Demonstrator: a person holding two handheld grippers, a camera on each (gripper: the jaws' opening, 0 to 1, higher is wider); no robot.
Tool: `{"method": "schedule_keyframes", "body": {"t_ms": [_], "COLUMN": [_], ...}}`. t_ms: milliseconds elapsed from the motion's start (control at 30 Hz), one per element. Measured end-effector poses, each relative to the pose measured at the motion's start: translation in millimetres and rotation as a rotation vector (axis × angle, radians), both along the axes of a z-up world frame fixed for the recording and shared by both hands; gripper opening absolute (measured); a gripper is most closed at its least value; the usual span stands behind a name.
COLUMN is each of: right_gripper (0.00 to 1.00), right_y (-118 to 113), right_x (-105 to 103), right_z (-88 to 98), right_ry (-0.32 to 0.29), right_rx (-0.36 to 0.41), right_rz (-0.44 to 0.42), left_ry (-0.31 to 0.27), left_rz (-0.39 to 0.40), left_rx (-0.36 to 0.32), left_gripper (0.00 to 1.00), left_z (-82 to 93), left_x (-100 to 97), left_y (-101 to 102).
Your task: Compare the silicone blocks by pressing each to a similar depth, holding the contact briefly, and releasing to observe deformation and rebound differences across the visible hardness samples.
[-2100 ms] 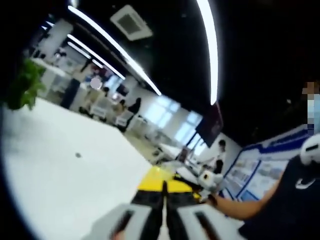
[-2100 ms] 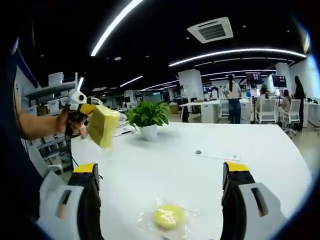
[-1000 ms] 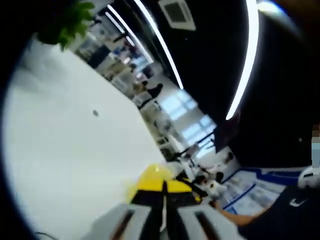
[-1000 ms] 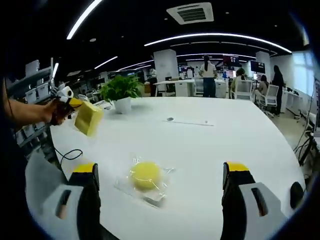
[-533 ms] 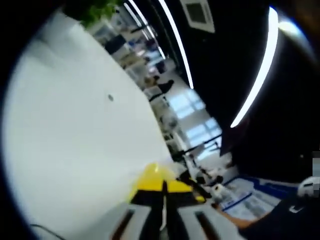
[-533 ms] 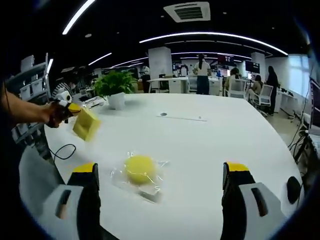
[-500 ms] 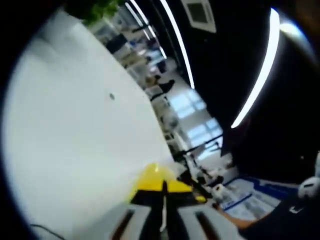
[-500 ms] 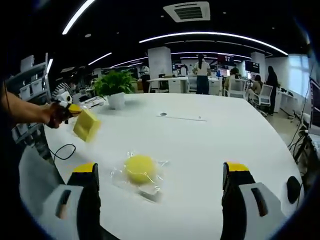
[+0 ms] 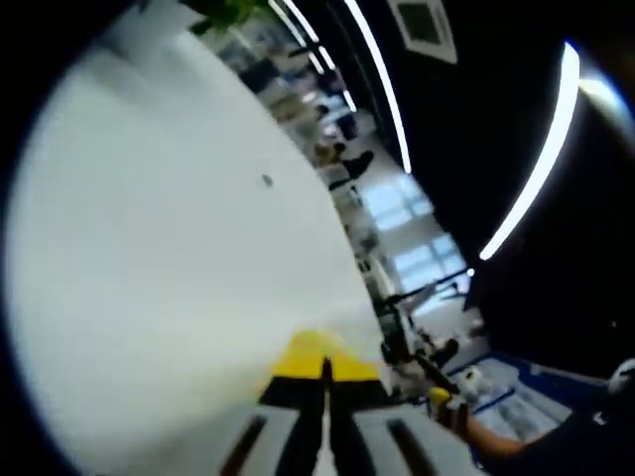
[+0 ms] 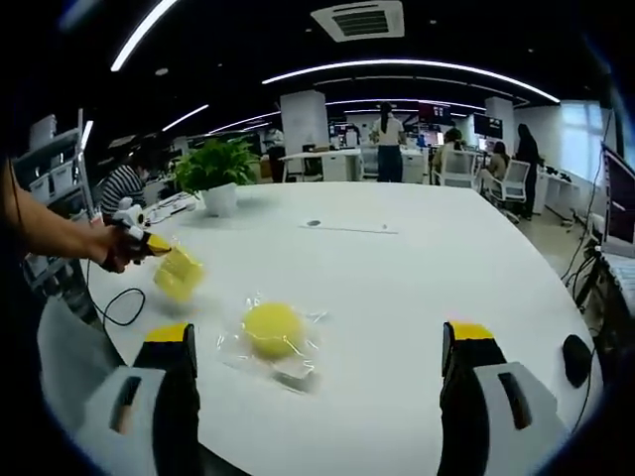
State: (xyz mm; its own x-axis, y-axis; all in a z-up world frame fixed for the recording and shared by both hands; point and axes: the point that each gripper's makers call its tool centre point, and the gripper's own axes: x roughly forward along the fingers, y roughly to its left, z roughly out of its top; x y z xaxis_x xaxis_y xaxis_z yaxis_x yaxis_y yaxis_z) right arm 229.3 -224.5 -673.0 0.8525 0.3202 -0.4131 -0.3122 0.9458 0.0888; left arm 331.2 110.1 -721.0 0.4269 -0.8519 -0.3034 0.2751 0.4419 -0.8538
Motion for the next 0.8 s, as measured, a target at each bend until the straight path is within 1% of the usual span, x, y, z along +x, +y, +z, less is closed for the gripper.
{"method": "schedule_keyframes", "body": {"t_ms": [67, 133, 233, 333, 467, 567, 633, 667, 700, 733, 767, 800], "right_gripper": [0.97, 0.97, 0.97, 0.97, 0.97, 0.97, 0.97, 0.97, 0.97, 0.97, 0.97, 0.97], "right_y": [1.0, 3.0, 1.9, -1.3, -2.9, -2.7, -4.6, -8.0, -7.6, -6.8, -6.0, -4.6], "right_x": [-2.6, -4.9, -7.3, -8.5, -11.0, -12.0, -11.8, -11.1, -11.1, -11.1, -11.5, -12.0], "right_z": [-2.2, -3.2, -3.9, -4.2, -5.4, -7.1, -8.1, -7.8, -8.2, -7.3, -6.9, -7.3], "right_ry": [0.006, 0.012, 0.018, 0.019, 0.027, 0.033, 0.033, 0.025, 0.027, 0.020, 0.015, 0.016], "right_rx": [0.000, 0.001, -0.004, -0.003, 0.000, 0.009, 0.010, 0.012, 0.031, 0.039, 0.032, 0.027], "right_rz": [-0.005, -0.004, -0.011, -0.026, -0.032, -0.035, -0.055, -0.079, -0.082, -0.081, -0.078, -0.072], "left_ry": [-0.052, -0.063, -0.068, -0.060, -0.040, -0.020, -0.024, -0.057, -0.080, -0.106, -0.088, -0.092], "left_rz": [-0.015, -0.026, -0.030, -0.030, -0.037, -0.023, -0.014, -0.035, -0.040, -0.051, -0.044, -0.043], "left_rx": [0.096, 0.132, 0.144, 0.138, 0.143, 0.154, 0.189, 0.231, 0.259, 0.270, 0.252, 0.258], "left_gripper": [0.00, 0.00, 0.00, 0.00, 0.00, 0.00, 0.00, 0.00, 0.00, 0.00, 0.00, 0.00], "left_z": [-12.1, -17.5, -21.8, -24.2, -31.3, -40.2, -47.2, -52.2, -54.8, -56.0, -55.1, -56.4], "left_x": [2.2, 2.0, 5.9, 7.7, 5.8, 5.0, 5.9, 6.3, 6.7, 8.1, 7.6, 8.1], "left_y": [0.6, -1.4, -2.0, -1.9, -1.6, 2.2, 4.9, 6.5, 7.1, 6.4, 5.2, 5.4]}}
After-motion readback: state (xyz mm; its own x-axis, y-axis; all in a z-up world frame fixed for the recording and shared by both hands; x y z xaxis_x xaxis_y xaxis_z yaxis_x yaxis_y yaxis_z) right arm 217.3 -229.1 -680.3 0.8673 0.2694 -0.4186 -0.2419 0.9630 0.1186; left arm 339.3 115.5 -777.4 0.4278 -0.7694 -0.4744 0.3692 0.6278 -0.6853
